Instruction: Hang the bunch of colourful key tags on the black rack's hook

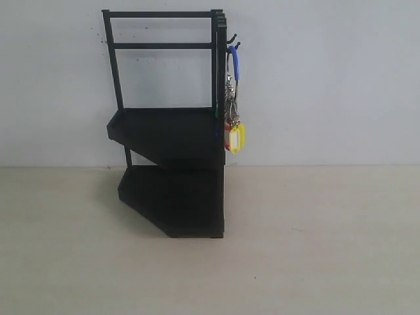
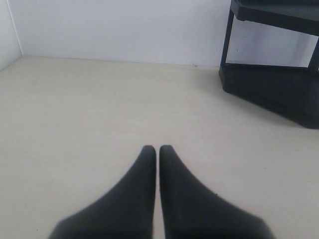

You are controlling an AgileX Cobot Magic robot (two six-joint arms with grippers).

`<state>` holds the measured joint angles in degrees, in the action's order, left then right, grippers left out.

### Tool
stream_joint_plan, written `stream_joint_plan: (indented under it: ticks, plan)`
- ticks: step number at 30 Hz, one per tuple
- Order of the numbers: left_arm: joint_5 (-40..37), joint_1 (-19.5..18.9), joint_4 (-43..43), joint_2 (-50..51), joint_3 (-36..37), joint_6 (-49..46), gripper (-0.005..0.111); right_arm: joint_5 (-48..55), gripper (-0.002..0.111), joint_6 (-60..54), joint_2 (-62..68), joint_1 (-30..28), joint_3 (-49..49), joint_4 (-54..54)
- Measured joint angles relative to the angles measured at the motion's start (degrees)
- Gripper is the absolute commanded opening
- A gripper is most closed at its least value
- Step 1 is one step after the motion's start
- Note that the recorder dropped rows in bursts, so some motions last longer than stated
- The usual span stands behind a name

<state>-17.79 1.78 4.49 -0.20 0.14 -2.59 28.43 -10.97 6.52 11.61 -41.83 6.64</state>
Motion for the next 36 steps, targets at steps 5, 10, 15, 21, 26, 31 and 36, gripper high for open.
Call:
stream_joint_plan:
  ticks: [5,10,15,21,26,31,36]
  plan:
    - [0.0,0.0,0.0,0.0,0.0,0.0,0.004,-0.4,0.000,-0.8,-4.8,-4.1,10.2,-1.3]
    - [0.0,0.0,0.0,0.0,0.0,0.0,0.004,-5.9,0.000,-0.9,-6.2,-4.3,23.1,-1.4]
    - [0.0,0.0,0.0,0.0,0.0,0.0,0.004,-18.7,0.000,-0.9,-6.2,-4.4,36.3,-1.6]
    - [0.0,0.0,0.0,0.0,0.0,0.0,0.004,-24.4,0.000,-2.1,-6.2,-4.4,41.4,-1.8]
    - [0.0,0.0,0.0,0.0,0.0,0.0,0.004,-23.1,0.000,-2.5,-6.2,-4.4,41.6,-2.1]
    - [0.0,0.0,0.0,0.0,0.0,0.0,0.004,-15.9,0.000,2.2,-6.2,-4.4,41.6,-2.2]
    - [0.0,0.0,0.0,0.0,0.0,0.0,0.004,-10.7,0.000,8.9,-6.2,-4.4,41.6,-5.7]
